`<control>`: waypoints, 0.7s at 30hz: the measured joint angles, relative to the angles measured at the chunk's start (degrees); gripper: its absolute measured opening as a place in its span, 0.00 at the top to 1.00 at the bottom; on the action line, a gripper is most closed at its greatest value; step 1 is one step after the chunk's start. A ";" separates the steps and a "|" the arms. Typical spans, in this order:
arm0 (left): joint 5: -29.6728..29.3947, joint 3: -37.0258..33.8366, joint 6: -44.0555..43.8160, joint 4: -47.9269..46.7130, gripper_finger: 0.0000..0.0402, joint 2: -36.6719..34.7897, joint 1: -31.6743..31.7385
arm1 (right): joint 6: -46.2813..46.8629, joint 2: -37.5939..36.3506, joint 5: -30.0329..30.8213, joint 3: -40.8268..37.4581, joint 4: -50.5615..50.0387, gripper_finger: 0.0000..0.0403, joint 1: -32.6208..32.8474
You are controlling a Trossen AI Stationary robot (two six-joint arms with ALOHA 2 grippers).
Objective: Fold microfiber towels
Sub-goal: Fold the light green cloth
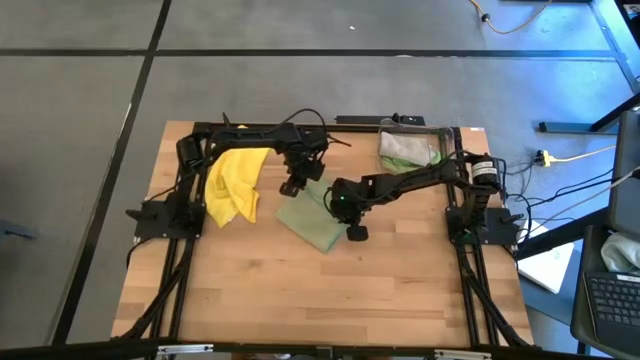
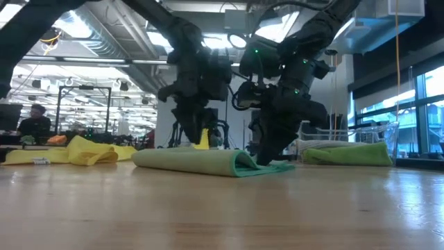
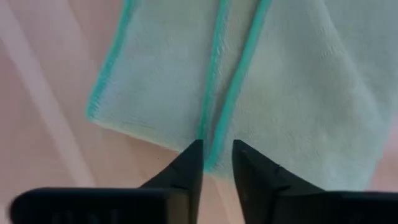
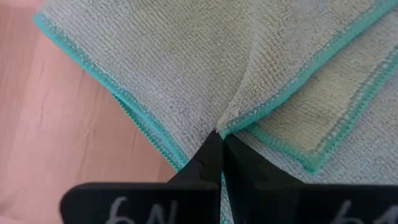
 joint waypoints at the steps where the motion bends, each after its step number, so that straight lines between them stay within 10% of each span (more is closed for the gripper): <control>1: -0.41 0.03 0.00 0.88 0.78 -0.02 -0.22 | -0.53 0.00 -0.04 -0.01 0.21 0.98 -0.02; 21: -2.70 -0.71 -0.19 -2.66 0.65 2.82 -0.56 | -3.35 0.04 0.01 -0.07 3.20 0.98 -0.12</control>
